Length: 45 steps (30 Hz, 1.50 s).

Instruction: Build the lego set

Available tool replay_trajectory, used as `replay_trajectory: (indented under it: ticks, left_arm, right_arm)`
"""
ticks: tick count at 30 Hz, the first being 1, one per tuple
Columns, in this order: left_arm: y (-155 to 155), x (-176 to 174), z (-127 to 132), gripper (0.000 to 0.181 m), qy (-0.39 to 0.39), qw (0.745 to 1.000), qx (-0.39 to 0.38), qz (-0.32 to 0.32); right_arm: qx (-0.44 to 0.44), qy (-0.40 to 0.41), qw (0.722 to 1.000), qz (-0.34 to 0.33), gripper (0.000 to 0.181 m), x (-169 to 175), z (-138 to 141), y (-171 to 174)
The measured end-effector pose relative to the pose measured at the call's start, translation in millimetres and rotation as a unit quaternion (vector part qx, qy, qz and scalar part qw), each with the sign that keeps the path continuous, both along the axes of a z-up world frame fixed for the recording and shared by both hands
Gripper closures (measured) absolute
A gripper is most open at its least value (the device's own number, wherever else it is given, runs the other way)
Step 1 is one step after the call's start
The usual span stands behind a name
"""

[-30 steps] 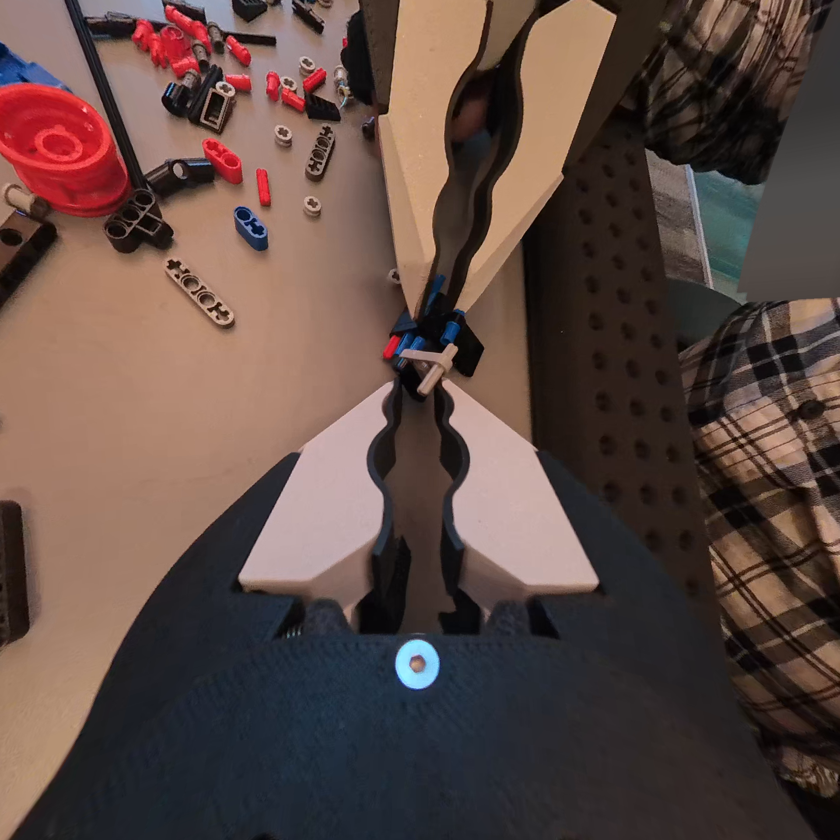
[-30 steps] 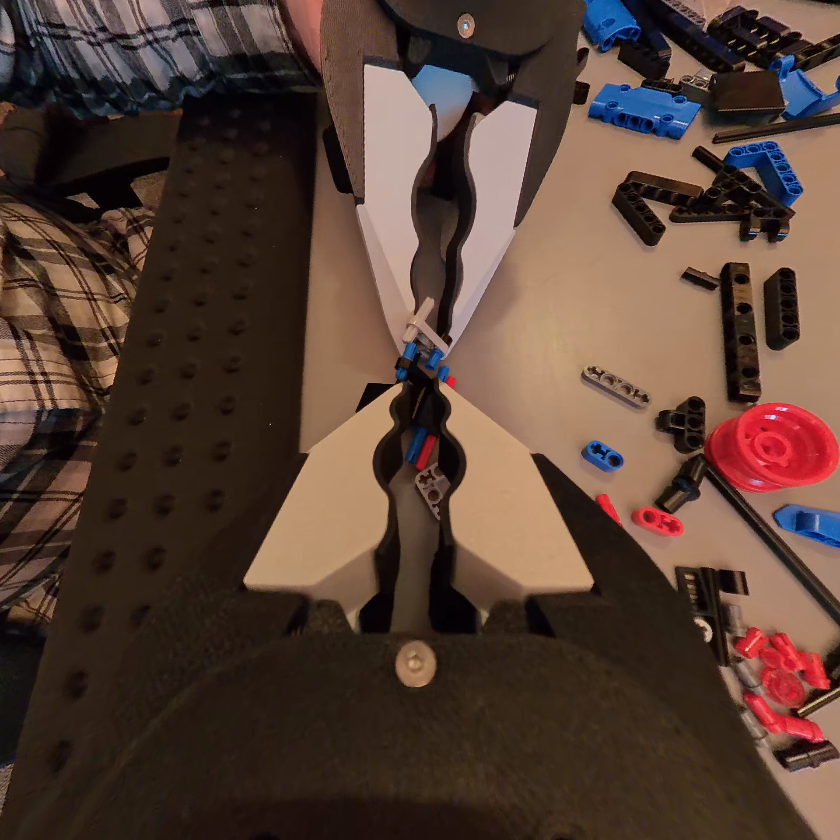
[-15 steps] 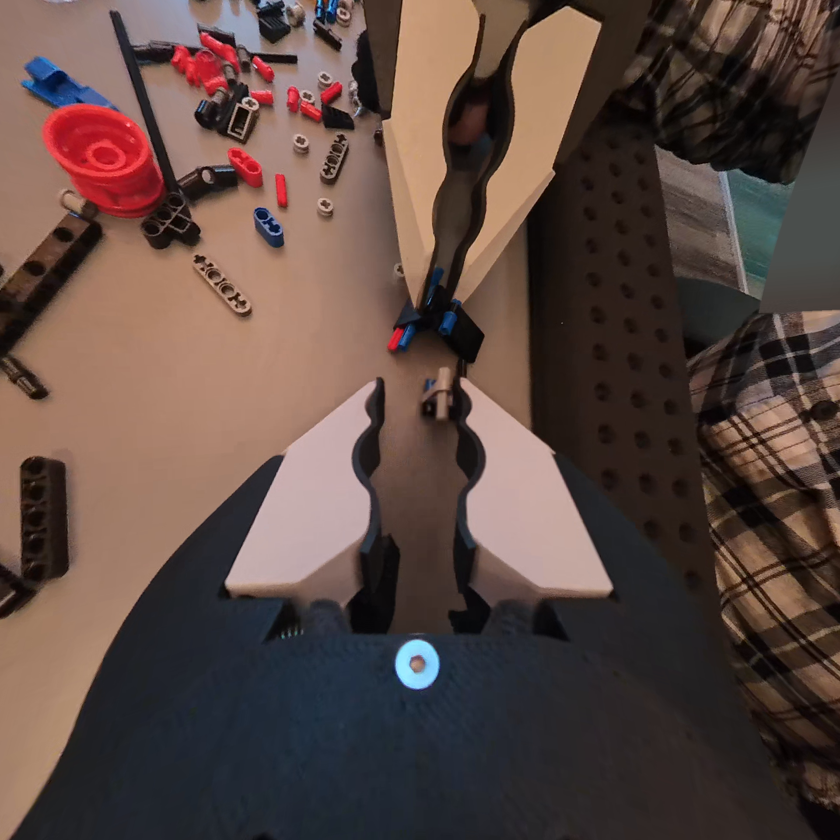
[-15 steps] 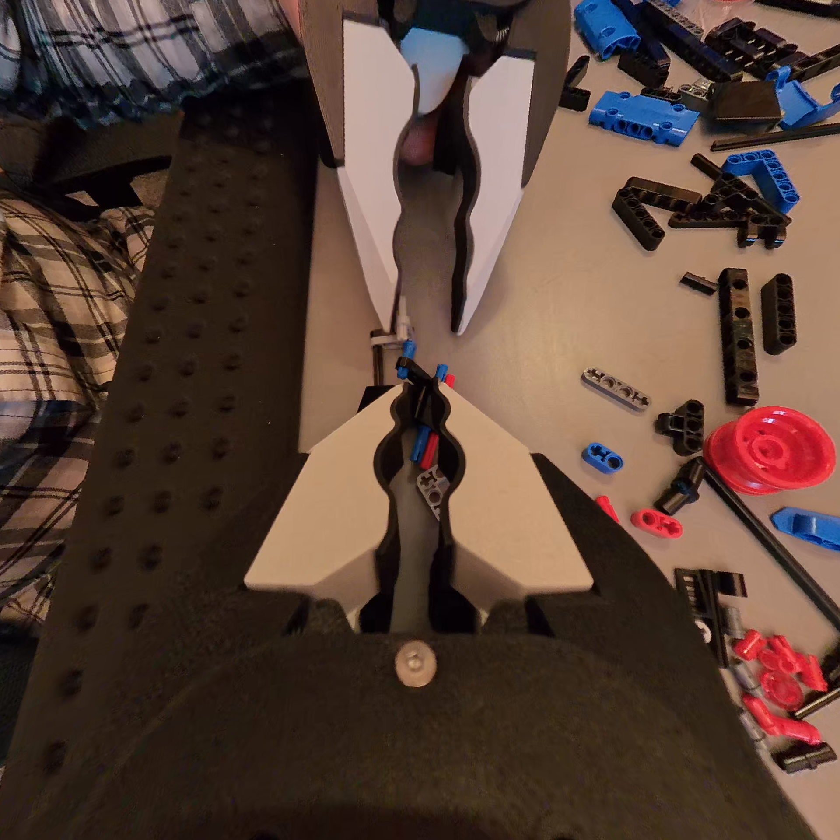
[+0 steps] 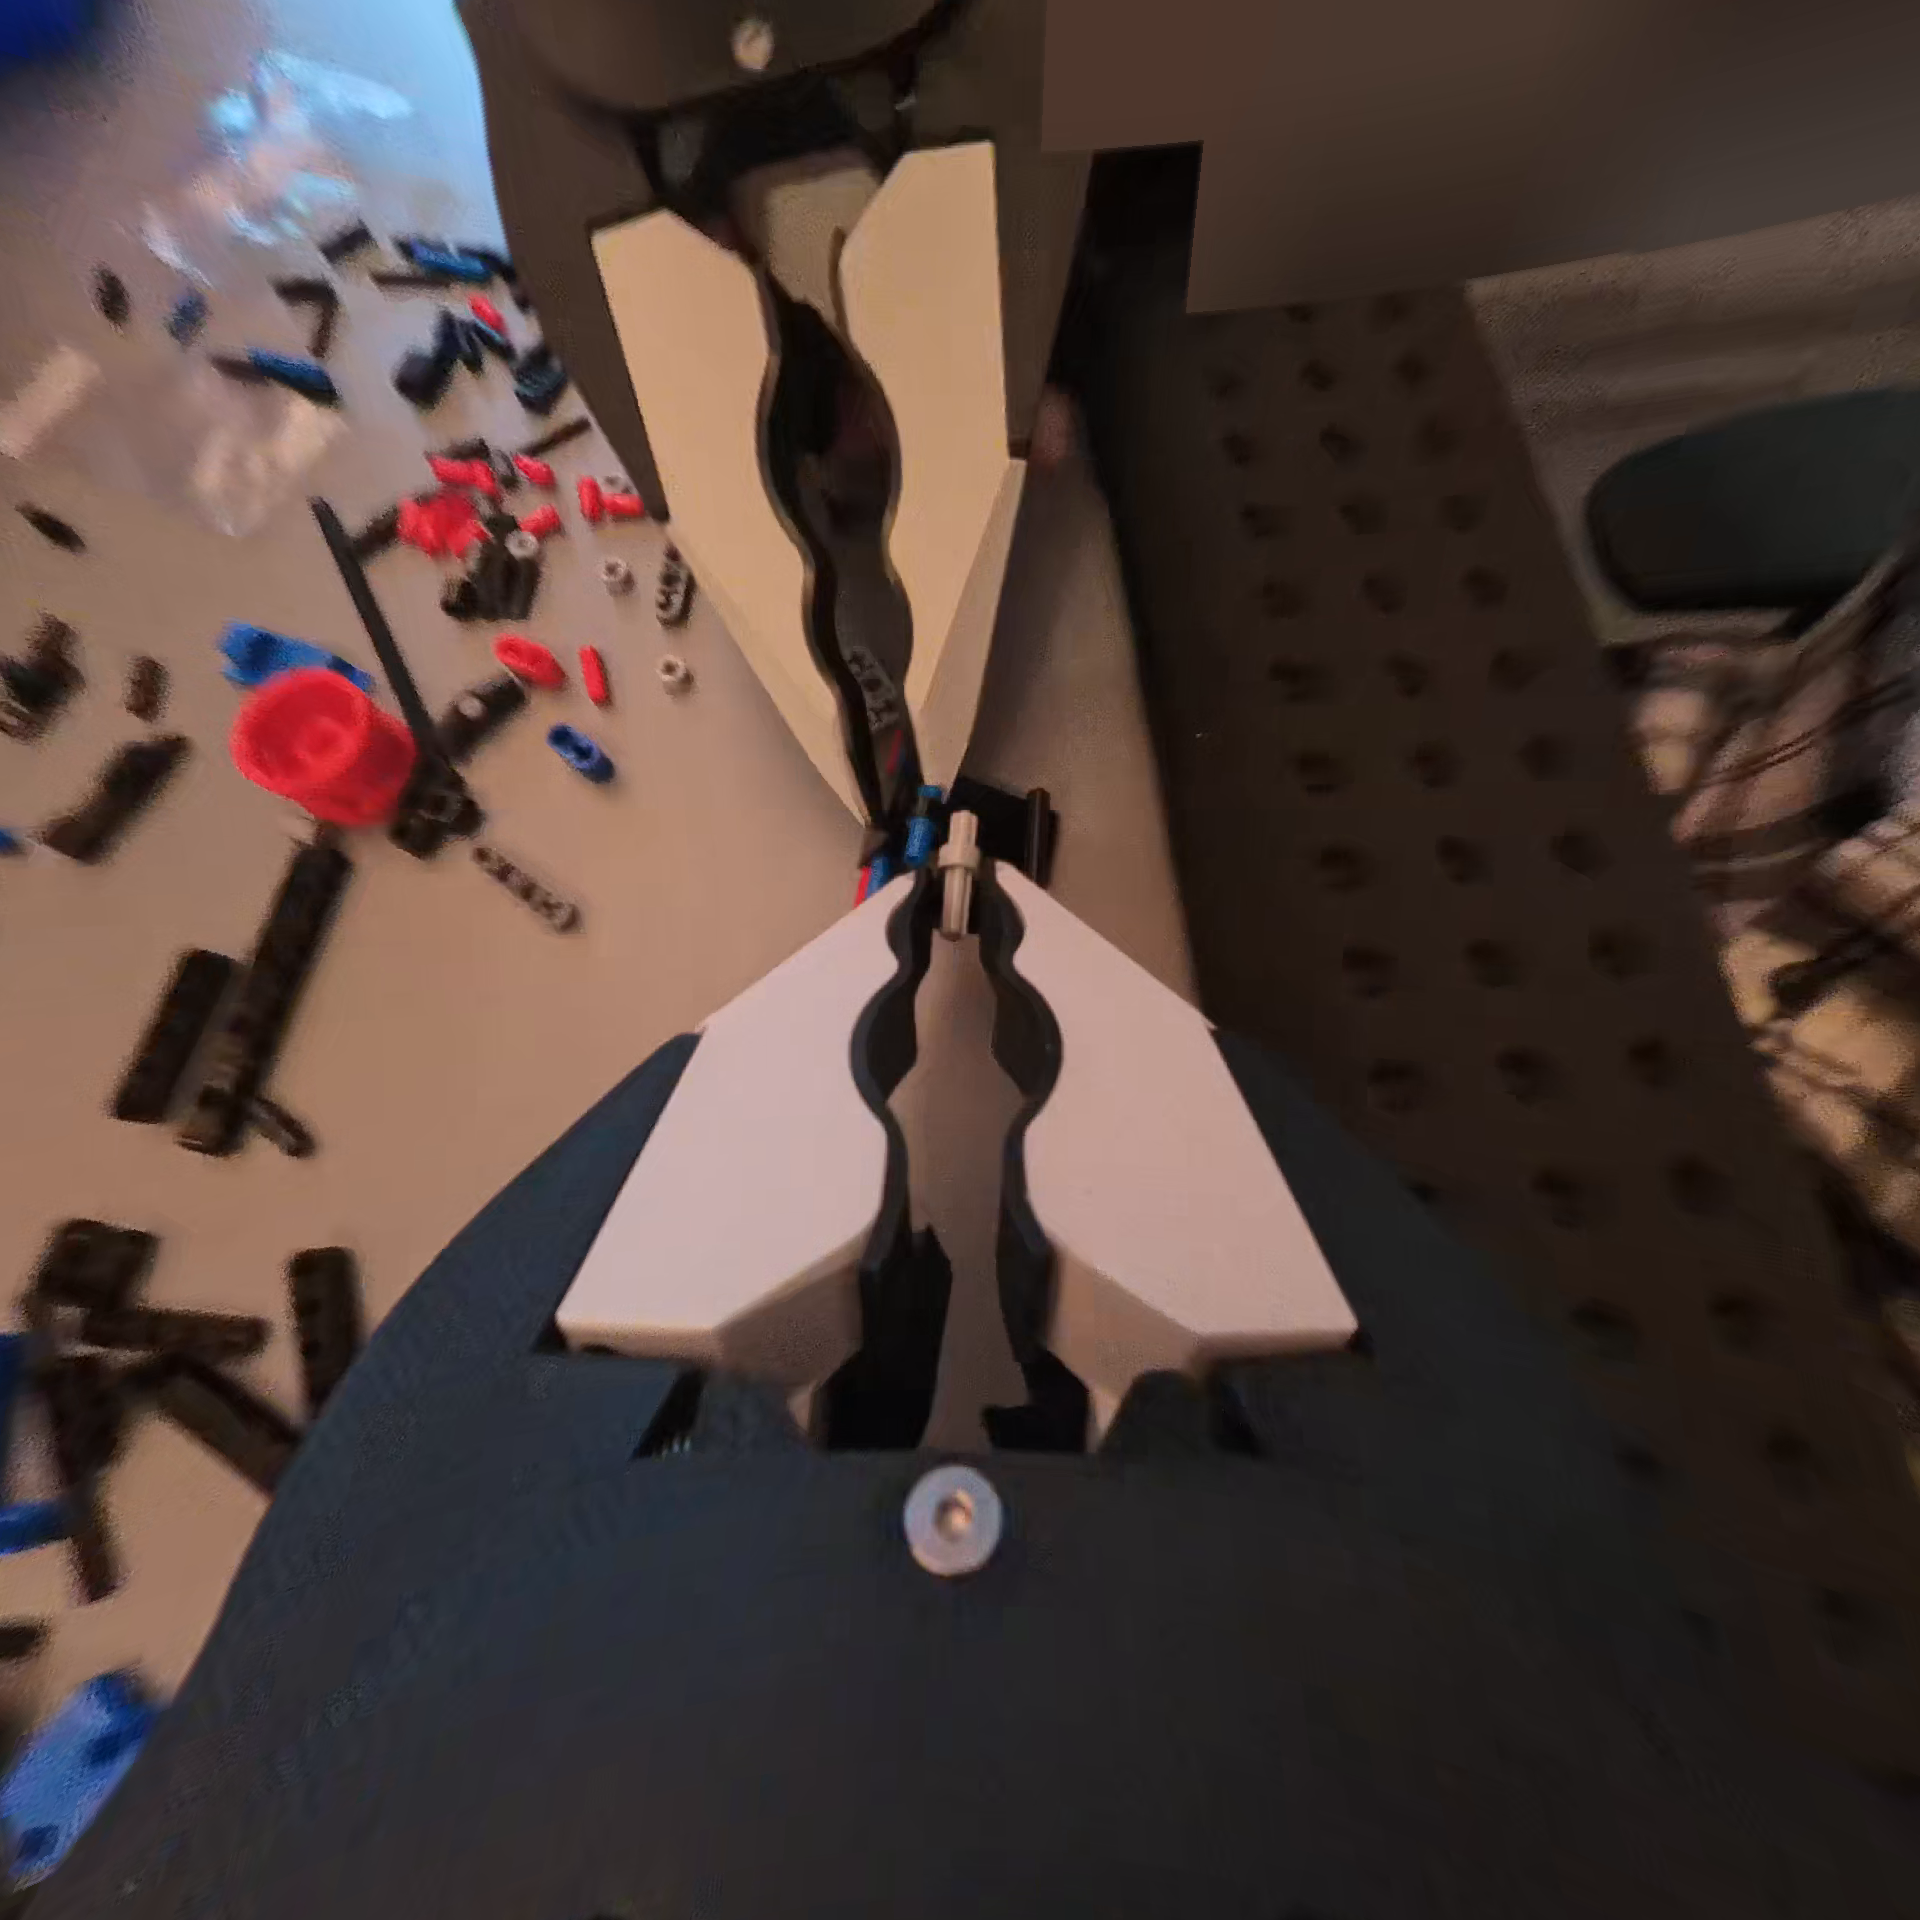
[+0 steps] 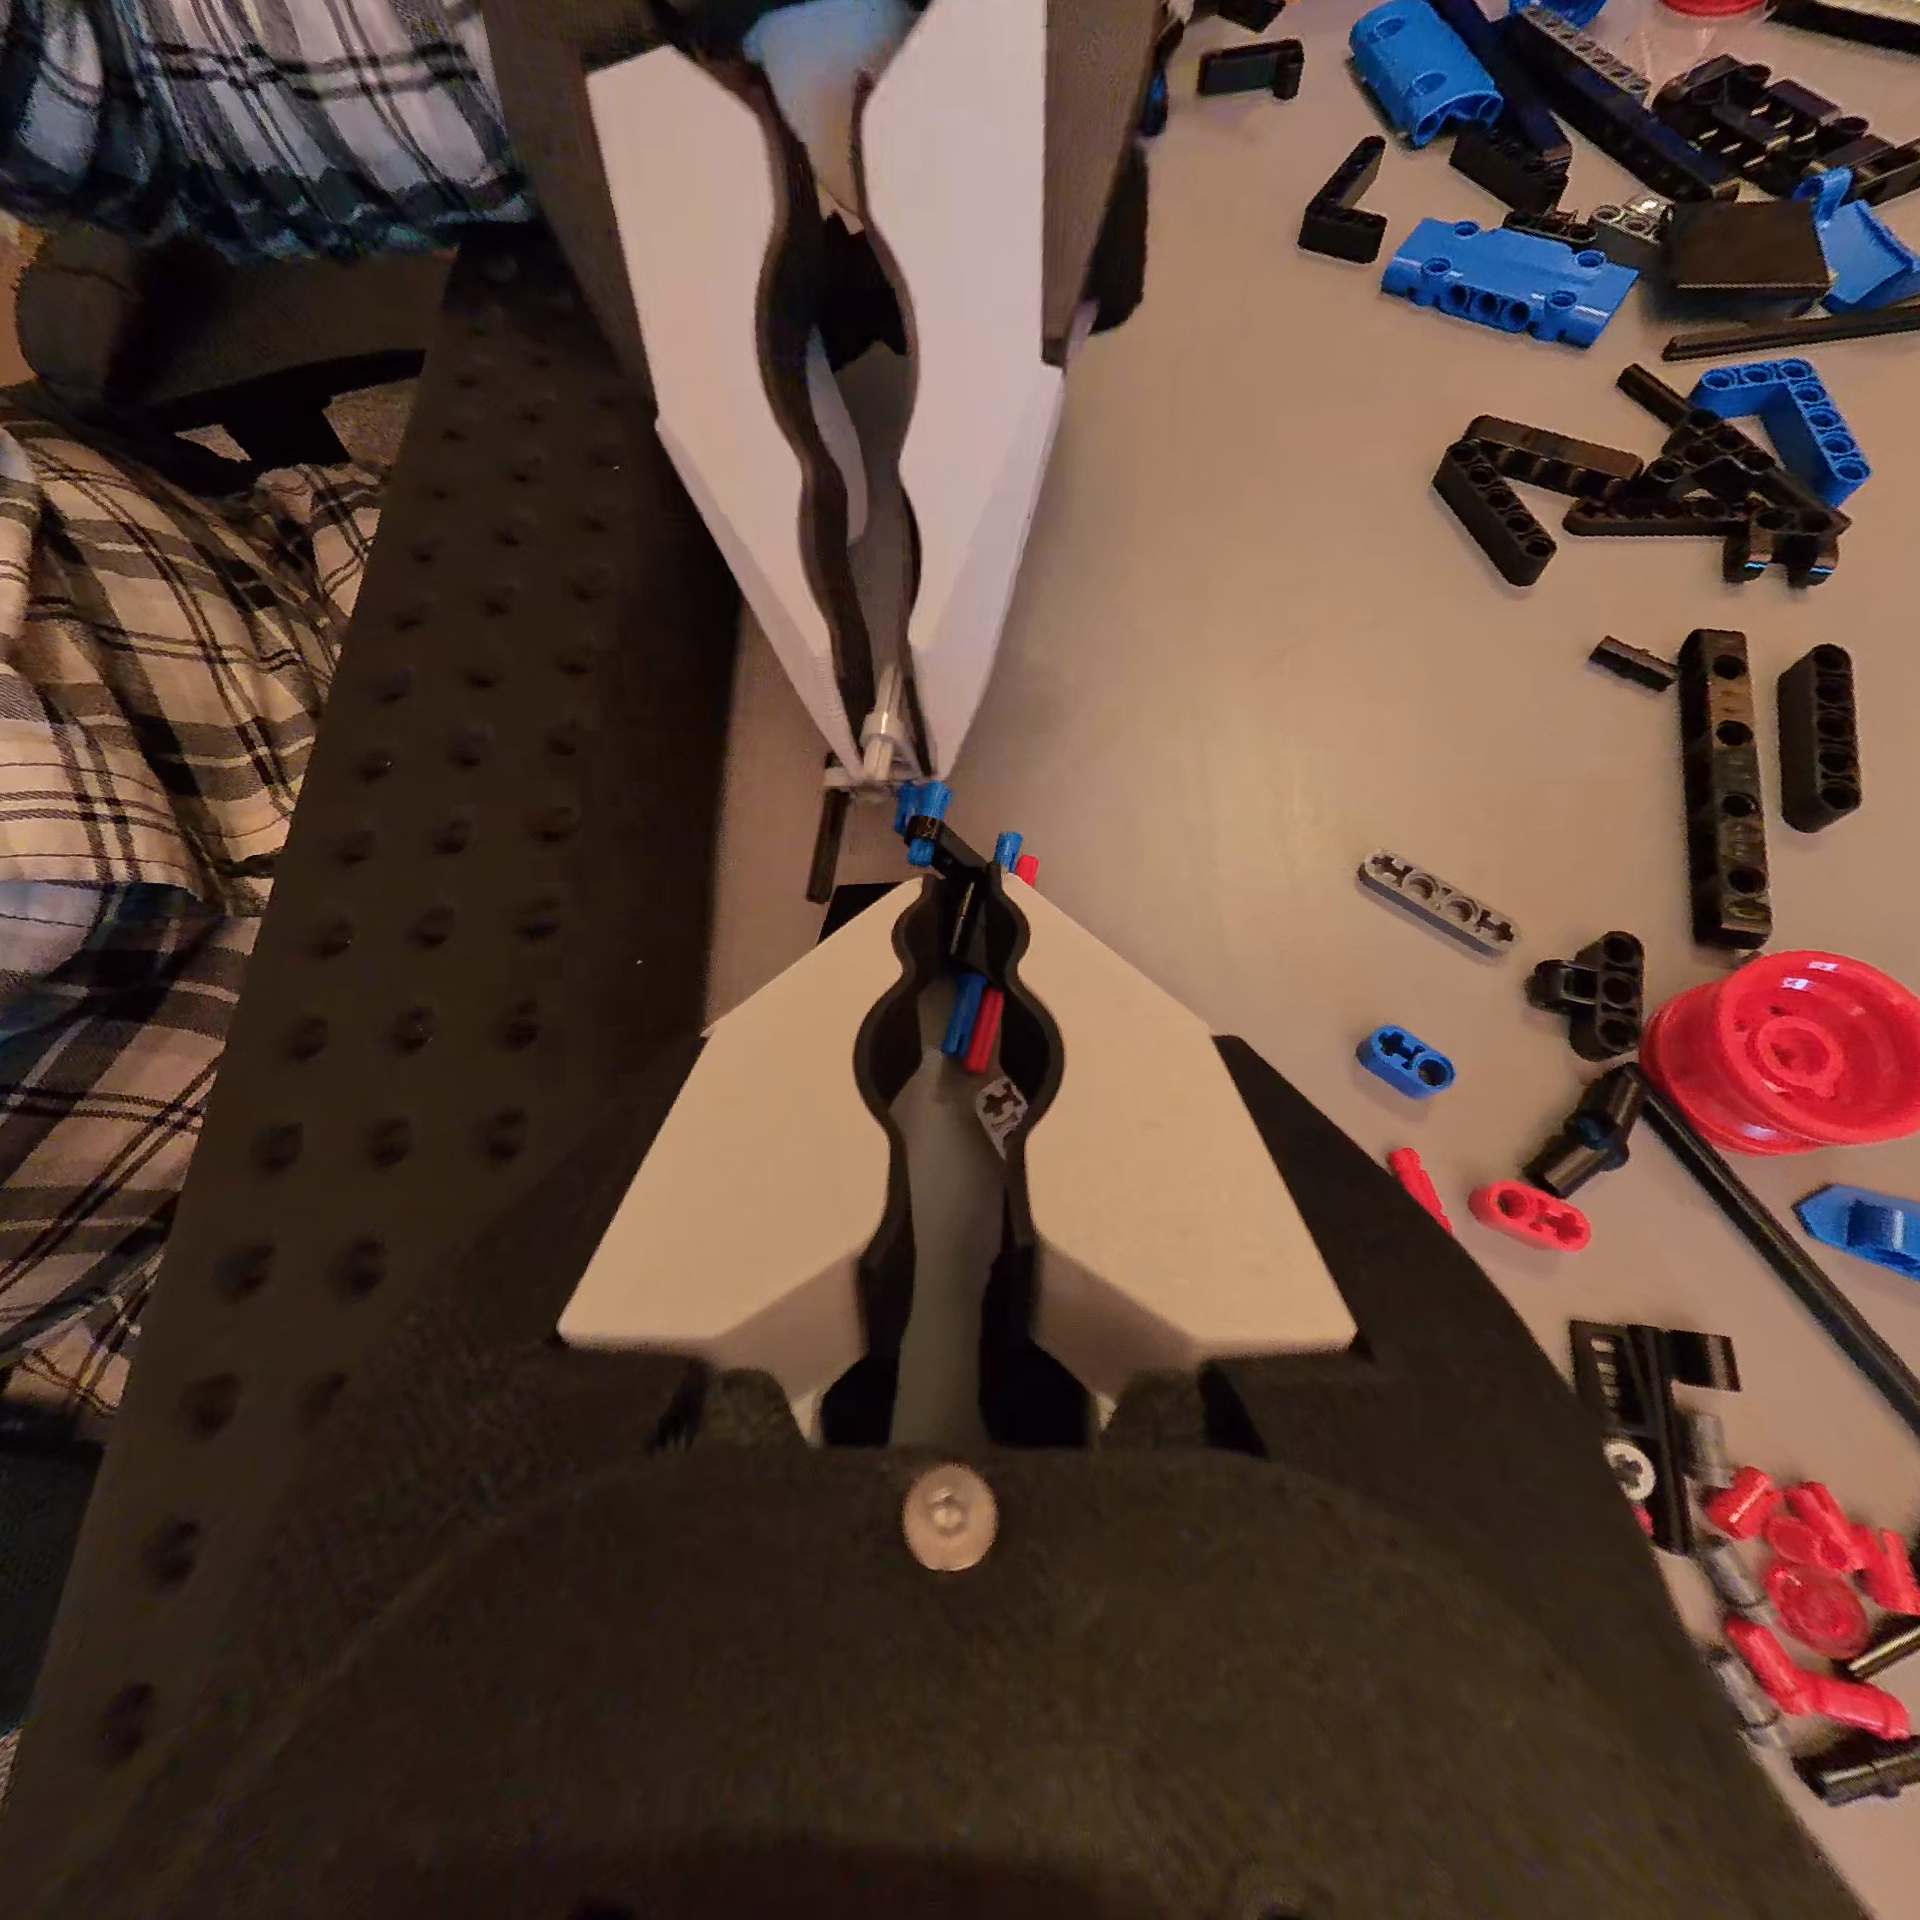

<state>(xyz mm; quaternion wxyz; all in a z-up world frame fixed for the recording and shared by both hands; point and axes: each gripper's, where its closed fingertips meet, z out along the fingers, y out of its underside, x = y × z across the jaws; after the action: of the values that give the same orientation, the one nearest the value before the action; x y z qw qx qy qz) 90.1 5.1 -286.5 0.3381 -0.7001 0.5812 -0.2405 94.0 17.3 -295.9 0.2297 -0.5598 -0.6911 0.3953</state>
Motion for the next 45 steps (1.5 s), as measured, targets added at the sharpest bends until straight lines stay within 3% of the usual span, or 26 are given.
replay_trajectory:
  ticks: [3,19,34,37,45]
  left_arm:
    - [3,-2,-11,0.176,0.068,0.994,0.08,-0.021]
    - [11,-1,-2,0.176,0.11,0.958,0.258,-0.058]
    - [14,-16,-13,0.176,0.166,0.944,0.275,-0.079]
    - [11,-10,-6,0.176,0.135,0.95,0.272,-0.075]
    - [11,-9,-8,0.176,0.153,0.941,0.293,-0.069]
  right_arm:
    - [0.001,0.002,1.0,0.005,0.175,1,0,-1]
    - [0.001,0.003,1.0,0.008,0.175,1,0,-2]
    - [-0.005,0.002,1.0,0.01,0.175,1,0,-2]
    - [-0.005,0.002,1.0,0.01,0.175,1,0,-2]
    - [-0.006,0.002,1.0,0.008,0.175,1,0,-2]
